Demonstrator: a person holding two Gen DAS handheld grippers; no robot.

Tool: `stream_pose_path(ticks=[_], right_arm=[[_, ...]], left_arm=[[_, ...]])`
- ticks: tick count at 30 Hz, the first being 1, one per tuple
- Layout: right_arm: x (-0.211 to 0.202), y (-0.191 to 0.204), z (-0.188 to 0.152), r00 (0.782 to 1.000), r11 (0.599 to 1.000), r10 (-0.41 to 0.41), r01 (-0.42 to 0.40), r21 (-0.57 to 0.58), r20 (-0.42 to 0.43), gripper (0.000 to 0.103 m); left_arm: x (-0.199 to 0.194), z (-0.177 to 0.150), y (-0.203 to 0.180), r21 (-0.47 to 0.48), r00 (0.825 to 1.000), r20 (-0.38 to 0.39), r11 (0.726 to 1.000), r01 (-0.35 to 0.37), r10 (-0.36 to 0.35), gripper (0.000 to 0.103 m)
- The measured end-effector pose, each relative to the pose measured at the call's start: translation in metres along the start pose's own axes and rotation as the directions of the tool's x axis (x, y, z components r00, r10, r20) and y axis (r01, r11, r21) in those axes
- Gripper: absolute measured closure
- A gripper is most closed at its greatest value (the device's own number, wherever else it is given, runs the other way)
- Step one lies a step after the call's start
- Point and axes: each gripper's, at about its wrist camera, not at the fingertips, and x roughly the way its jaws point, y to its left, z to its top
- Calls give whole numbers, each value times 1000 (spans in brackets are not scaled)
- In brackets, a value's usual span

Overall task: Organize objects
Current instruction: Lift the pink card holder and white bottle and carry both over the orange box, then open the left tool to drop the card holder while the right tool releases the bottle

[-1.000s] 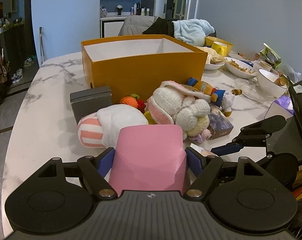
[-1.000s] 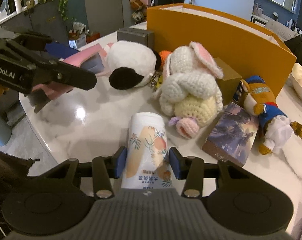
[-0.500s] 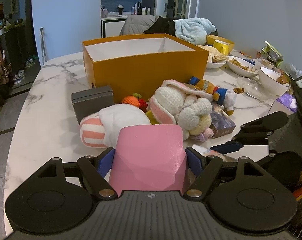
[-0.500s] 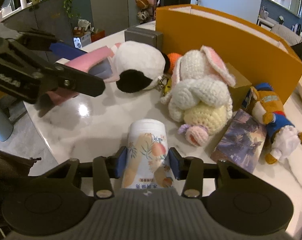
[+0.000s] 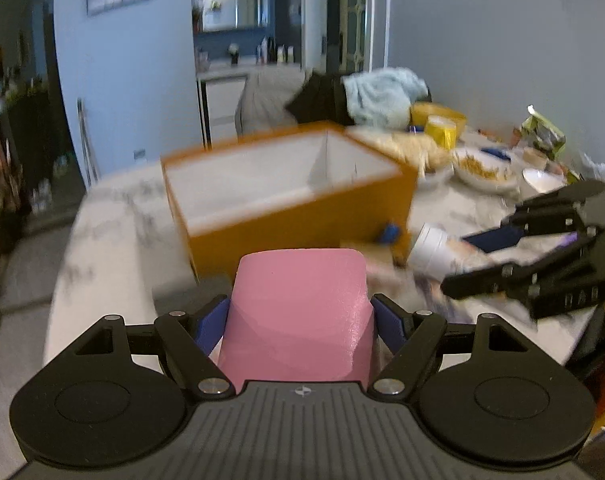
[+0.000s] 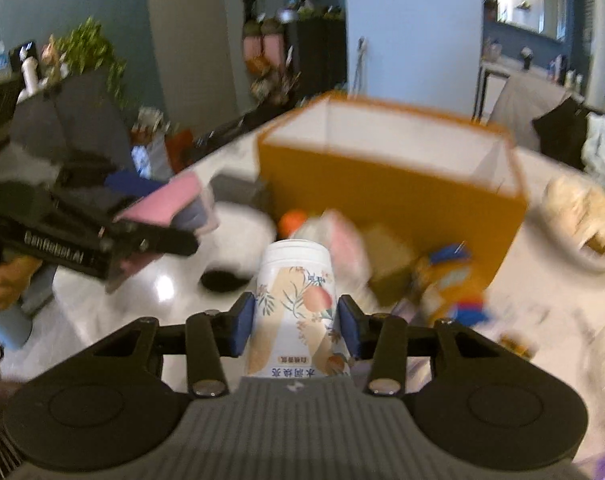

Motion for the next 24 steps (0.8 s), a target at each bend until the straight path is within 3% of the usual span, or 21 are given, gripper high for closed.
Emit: stream_pose_path(ticks=[5,10,14,18,19,20,21,24], right_arm=[[5,-40,65,994,997,-72,71,22,78,55],[56,-80,122,992,990,-113,107,97,60,55],[117,-97,144,990,985,-139,141,102,-29,55],[159,-109,142,976,979,-182,191,68,-119,56],[167,-114,140,971,978,-188,199,61,-145,63],[177,-117,137,966,978,-189,201,55,-179,97],[187,-123,135,960,977,-188,204,59,-209,103],[211,-136,128,934,972,-200,228,61,-297,103]], left_arm=[[29,66,20,-42,999,43,999,-19,21,14],[99,122,40,-125,994,-20,986,-110,109,14],[160,135,51,-175,981,-122,970,-168,148,14],[200,126,57,-181,962,-211,960,-214,174,14],[208,124,56,-175,957,-228,959,-221,179,14],[215,122,57,-168,951,-247,958,-230,185,14],[223,122,58,-166,945,-268,957,-236,187,14],[240,119,61,-169,932,-320,958,-233,170,14]])
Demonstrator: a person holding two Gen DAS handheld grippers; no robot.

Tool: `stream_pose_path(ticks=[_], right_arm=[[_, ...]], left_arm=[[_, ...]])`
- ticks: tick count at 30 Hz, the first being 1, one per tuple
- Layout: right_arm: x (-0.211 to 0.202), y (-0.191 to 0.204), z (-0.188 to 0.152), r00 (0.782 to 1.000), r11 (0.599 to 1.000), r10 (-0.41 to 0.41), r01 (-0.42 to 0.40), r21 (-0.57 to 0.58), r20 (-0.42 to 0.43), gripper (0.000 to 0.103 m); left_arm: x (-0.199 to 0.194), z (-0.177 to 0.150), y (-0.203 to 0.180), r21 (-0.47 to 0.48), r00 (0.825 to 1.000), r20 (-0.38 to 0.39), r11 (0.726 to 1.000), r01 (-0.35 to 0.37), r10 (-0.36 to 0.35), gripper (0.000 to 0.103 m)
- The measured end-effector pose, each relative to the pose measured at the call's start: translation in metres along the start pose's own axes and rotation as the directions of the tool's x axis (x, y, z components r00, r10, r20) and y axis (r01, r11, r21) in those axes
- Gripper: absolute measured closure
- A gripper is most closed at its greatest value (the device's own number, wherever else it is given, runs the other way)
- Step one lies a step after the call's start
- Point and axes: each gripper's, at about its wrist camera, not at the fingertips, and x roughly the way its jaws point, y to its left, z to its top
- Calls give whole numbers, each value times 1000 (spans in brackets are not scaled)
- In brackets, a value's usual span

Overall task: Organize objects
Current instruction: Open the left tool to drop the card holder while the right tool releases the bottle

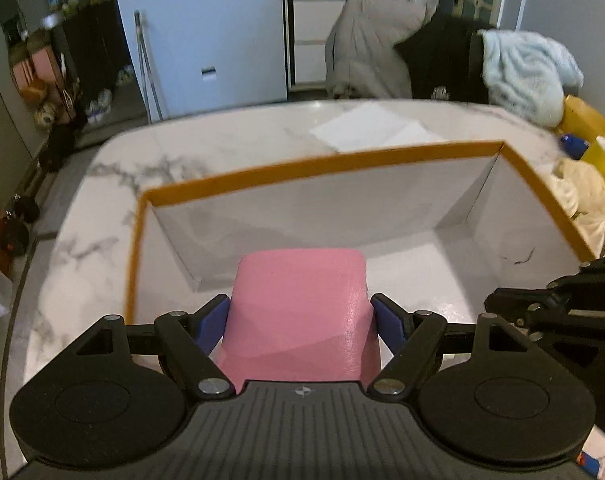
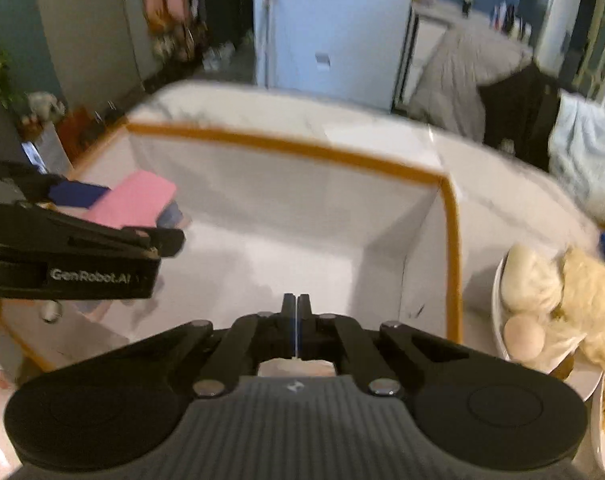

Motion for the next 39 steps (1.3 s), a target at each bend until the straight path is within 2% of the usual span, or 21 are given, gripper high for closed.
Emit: stream_pose_path(ticks=[5,9,13,16,17,19,20,21,29,36,39], right_arm=[[18,-8,-4,998,999,35,-34,16,-44,101],[14,-5,-10,998,999,34,-35,-5,-53,98],[12,0,-10,996,999,19,-22,-42,-82,97],[6,-1,-11,998,999,16,-18,-38,-54,96],[3,-3,-11,999,999,22,-23,-33,-27,95],[-5,-6,-9,999,999,31,-31,-18,14,87],[-8,-7,-8,999,999,34,-34,-12,25,77],[-12,-7,-7,999,999,34,-34,-10,33,73],[-38,-6,-5,994,1000,26,-25,-12,106,72],[-67,-4,-10,981,1000,28,-28,-4,193,67],[-77,0,-16,983,1000,23,-24,0,184,65]], left_arm=[[13,8,-6,12,996,-87,1000,28,-27,13],[24,9,-15,50,985,-172,999,21,-12,13],[23,9,-17,45,983,-180,999,29,-20,12],[22,7,-17,36,982,-187,999,32,-24,12],[21,7,-16,30,983,-182,999,28,-22,12],[19,9,-15,16,986,-168,1000,20,-17,12],[17,9,-14,13,987,-162,1000,19,-17,12],[15,10,-14,10,987,-157,1000,20,-18,12],[-23,22,-12,0,999,-46,1000,20,-20,10],[-59,9,-13,29,999,49,1000,-2,1,10],[-75,1,-8,32,997,77,999,7,-9,10]])
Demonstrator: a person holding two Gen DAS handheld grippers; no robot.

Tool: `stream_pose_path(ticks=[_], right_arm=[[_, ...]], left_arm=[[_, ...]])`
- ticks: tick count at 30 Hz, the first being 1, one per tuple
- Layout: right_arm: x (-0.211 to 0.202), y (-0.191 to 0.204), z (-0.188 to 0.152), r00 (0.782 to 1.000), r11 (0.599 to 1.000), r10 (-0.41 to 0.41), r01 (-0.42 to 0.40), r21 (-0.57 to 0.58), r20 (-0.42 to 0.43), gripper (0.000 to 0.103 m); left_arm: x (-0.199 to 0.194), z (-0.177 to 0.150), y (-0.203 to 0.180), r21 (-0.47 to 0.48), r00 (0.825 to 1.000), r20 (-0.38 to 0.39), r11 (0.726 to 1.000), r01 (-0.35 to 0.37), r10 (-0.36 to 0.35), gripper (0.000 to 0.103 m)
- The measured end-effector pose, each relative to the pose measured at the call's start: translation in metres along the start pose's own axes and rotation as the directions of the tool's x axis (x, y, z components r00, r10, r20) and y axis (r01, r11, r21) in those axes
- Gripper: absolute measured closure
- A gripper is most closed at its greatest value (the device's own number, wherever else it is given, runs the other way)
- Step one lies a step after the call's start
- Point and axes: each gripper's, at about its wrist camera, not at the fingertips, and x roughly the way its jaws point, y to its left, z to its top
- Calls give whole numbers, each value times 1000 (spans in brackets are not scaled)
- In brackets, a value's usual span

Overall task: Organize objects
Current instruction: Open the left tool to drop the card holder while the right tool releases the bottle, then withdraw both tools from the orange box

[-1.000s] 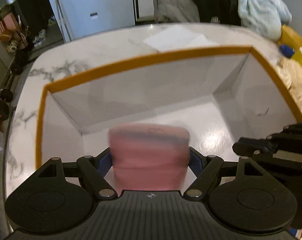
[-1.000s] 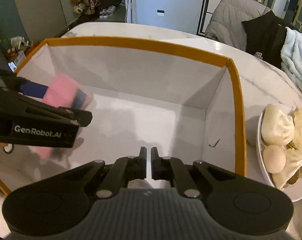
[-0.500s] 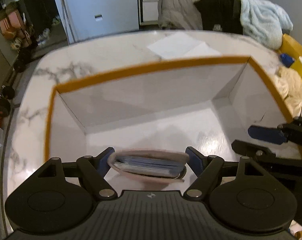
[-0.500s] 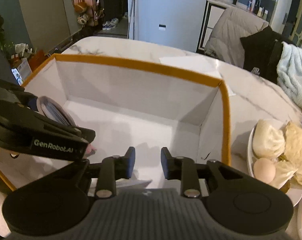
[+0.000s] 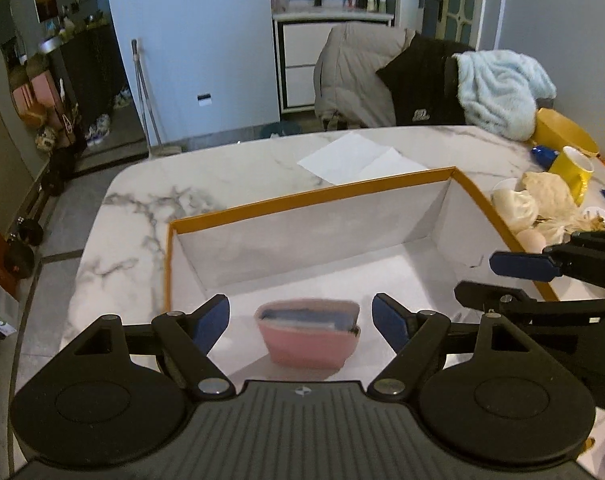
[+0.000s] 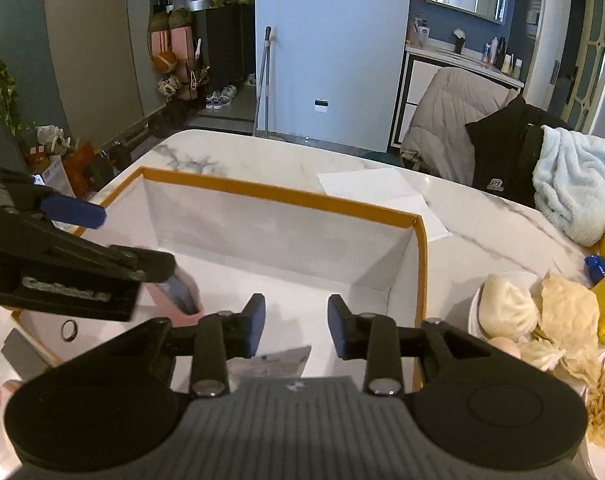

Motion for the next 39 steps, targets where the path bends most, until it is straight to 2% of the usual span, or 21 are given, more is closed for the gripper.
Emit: stream_pose_path(ticks=[3,7,13,18,21,27,30,33,36,39], right_arm=[[-4,4,-8,999,1000,12,-11,14,-37,61],[9,12,-14,995,1000,8,-8,7,-96,61],[31,12,-6,993,996,71,-65,66,-93,61],[45,11,-1,996,996,53,-48,70,-77,60],[49,5,-1,996,995,50,-43,91,-69,54],[49,-10,-4,997,991,46,-37,130,-63,55],[43,-13,-6,999,994,2,3,106,-42,54],[33,-10,-7,996,995,-89,89,33,9,54],[21,-4,-7,992,993,-112,114,-24,55,49],[16,-1,-5,985,985,-154,160,-66,80,46]], left_arm=[[-9,-5,3,5,1000,7,1000,9,-9,8],[-3,-5,0,16,1000,-16,1000,-2,2,8],[8,-8,4,-25,1000,-26,1000,-7,7,9],[13,-5,13,-77,998,-51,996,40,-44,9],[20,-6,13,-103,994,-71,992,74,-81,9],[34,-3,11,-172,984,-84,975,142,-158,9],[40,1,9,-197,979,-80,966,168,-187,9],[43,7,1,-161,986,-48,976,148,-157,9],[50,15,-7,-118,992,-17,986,122,-125,9],[61,22,-10,-115,992,-15,986,122,-125,9]])
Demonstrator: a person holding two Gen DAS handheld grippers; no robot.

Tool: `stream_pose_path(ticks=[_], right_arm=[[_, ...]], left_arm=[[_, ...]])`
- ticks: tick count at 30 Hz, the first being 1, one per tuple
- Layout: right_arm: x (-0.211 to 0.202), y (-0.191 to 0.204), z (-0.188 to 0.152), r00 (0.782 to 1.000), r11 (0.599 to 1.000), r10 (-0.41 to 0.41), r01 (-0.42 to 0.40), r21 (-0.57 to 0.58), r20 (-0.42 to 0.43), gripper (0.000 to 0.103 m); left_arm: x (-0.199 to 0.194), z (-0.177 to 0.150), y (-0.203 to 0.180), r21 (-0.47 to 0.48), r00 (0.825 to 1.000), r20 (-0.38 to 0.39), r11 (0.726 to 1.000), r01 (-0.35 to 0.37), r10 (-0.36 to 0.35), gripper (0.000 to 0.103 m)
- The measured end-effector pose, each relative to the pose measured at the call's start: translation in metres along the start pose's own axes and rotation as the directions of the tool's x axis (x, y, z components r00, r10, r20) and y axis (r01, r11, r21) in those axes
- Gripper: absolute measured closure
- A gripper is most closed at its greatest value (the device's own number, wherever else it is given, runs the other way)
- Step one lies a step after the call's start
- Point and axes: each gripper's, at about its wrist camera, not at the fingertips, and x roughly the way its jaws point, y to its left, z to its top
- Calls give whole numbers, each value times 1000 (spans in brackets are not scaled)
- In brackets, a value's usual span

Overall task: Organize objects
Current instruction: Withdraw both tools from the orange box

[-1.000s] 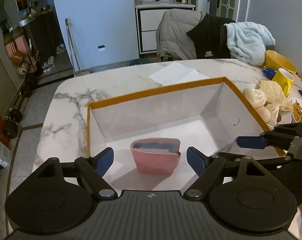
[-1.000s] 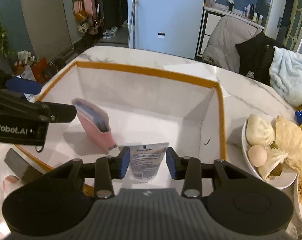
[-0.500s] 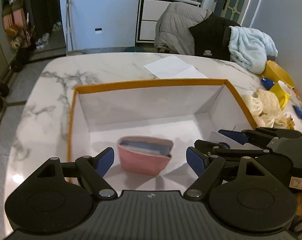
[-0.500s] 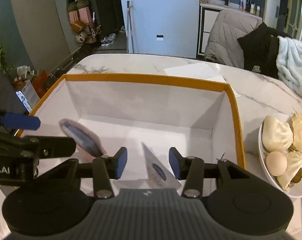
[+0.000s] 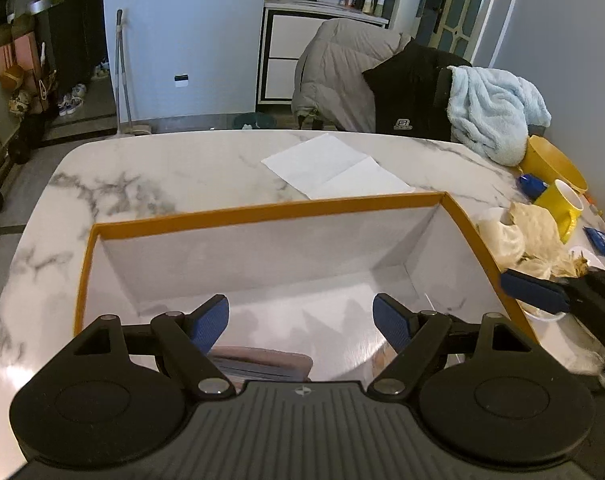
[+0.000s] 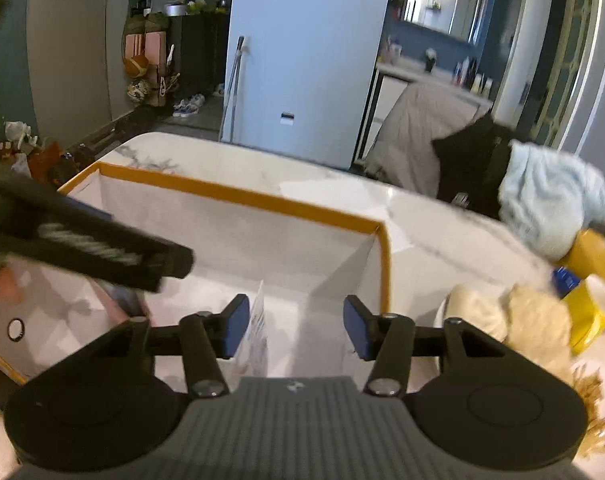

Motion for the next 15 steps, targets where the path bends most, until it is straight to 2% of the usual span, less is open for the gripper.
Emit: stream_pose_path(ticks=[2,4,8,10,12,15], right_arm=[[-1,4,1,1000,999,-9,9,-46,3,47],[-4,6,0,1000,998,29,-28,-60,10,47],[-8,2,-4,979,979,203,-202,-24,24,48],[-5,-2,-6,964,964,267,-267,-7,13,48],[6,-3,-8,965,965,262,-261,4,-28,47],[19,-7,-12,982,983,185,-185,6,-49,47]], left_arm=[[-1,2,2,-3,1000,6,1000,13,-13,16],[-15,1,6,0,999,45,1000,24,-24,15],[-46,-7,18,14,991,87,995,99,-100,11],[-53,-13,23,20,986,64,988,154,-155,6],[-49,-17,25,20,983,19,983,184,-184,6],[-36,-21,23,11,985,-28,985,170,-170,6]])
